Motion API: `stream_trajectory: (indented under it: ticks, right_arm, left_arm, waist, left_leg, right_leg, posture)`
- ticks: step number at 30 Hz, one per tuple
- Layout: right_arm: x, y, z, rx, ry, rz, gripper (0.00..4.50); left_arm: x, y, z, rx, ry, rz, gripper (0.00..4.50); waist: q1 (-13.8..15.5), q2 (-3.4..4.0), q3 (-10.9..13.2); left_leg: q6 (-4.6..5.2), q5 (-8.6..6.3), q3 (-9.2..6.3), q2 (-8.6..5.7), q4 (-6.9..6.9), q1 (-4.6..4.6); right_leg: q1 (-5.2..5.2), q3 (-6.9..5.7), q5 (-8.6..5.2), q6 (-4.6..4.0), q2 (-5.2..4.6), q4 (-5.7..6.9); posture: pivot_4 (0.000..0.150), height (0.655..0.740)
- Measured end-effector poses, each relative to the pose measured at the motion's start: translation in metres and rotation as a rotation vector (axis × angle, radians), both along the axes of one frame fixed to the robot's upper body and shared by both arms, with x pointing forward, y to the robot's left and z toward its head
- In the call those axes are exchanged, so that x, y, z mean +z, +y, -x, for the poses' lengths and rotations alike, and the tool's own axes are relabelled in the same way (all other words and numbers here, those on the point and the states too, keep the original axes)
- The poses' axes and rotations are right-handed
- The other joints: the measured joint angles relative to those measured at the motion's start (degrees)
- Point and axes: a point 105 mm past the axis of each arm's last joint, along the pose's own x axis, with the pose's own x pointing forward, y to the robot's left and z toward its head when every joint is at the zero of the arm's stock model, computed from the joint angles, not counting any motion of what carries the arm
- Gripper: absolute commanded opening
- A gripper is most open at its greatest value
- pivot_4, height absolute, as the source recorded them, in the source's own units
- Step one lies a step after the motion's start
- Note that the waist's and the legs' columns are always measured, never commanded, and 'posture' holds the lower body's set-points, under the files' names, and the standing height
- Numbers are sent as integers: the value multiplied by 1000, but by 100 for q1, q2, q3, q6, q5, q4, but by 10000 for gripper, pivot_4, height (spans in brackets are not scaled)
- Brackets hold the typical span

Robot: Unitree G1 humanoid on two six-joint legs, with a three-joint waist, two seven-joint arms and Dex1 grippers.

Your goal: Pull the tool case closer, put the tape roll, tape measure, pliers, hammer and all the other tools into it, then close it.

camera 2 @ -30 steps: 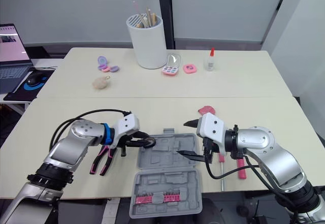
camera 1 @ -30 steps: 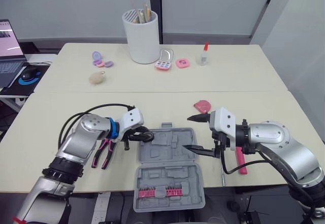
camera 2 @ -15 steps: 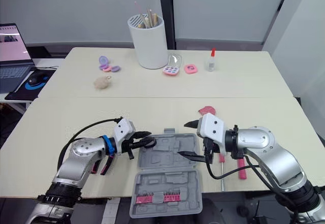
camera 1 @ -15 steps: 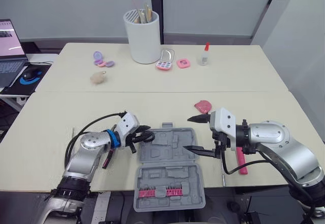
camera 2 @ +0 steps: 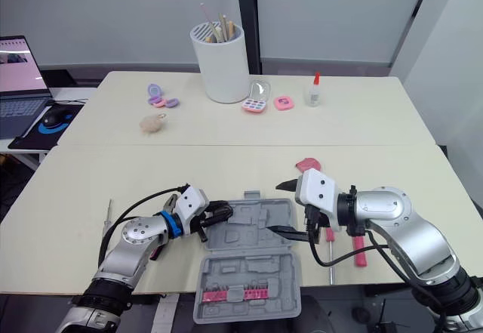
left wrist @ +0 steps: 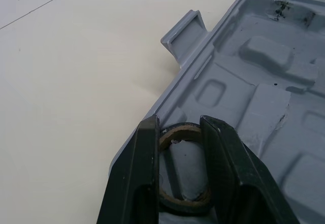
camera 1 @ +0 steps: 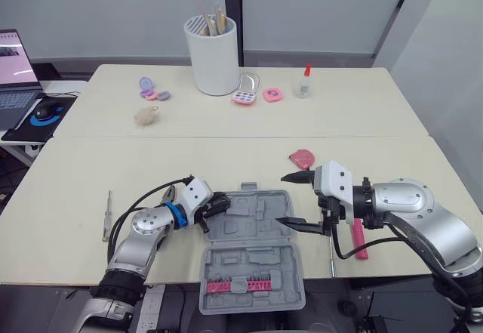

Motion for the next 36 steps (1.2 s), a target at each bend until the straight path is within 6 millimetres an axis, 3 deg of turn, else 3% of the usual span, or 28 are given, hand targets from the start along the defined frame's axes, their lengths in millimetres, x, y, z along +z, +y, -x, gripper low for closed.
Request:
stream_trajectory:
  ticks: [16, 20, 24, 27, 32, 35, 36]
  right_arm:
    - [-6, -8, -13, -43, 21, -17, 45000]
    - [4, -22, -31, -100, -11, -29, 45000]
    - [13, -51, -44, -172, -27, -8, 45000]
    - [22, -82, -50, -241, -21, 13, 45000]
    - [32, -144, -46, -365, 20, 58, 45000]
    - [33, -164, -39, -401, 58, 58, 45000]
    - [31, -172, -36, -418, 77, 66, 45000]
  left_arm:
    - [7, 7, 0, 30, 71, 112, 12866]
    - [36, 15, -6, 35, 34, 144, 12866]
    - [76, 42, -7, 38, -10, 118, 12866]
    - [99, 71, -1, 56, 10, 81, 18651]
    - [138, 145, 21, 190, 76, 22, 34939]
    - [143, 174, 37, 246, 131, 12, 44864]
    - [143, 183, 42, 274, 154, 20, 44864]
  waist:
    - [-16, 0, -1]
    - [-10, -1, 1]
    - [-15, 1, 2]
    - [-18, 5, 5]
    - [-23, 9, 13]
    - [-23, 18, 17]
    - [-20, 19, 18]
  left_leg:
    - [0, 0, -1, 3, 0, -1]
    - [0, 0, -1, 1, 0, -4]
    - [0, 0, 3, 2, -4, -4]
    - [0, 0, 6, 3, -5, -4]
    - [1, -1, 9, 10, -13, -4]
    - [1, -1, 12, 10, -14, -3]
    - [1, -1, 12, 10, -14, -3]
  right_leg:
    - [-2, -1, 0, 0, 4, 0]
    - [-3, -1, 0, 0, 6, 0]
    - [-4, 2, 0, 0, 5, -8]
    - [-5, 3, 0, 0, 4, -13]
    - [-7, 2, 0, 0, -8, -27]
    - [-7, 3, -1, 1, -11, -29]
    - [-7, 2, -2, 1, -13, -29]
  posture:
    - [1500, 7400]
    - [1500, 7400]
    - [1500, 7400]
    - [1500, 7400]
    - [1500, 7400]
    - [1500, 7400]
    - [1500, 7400]
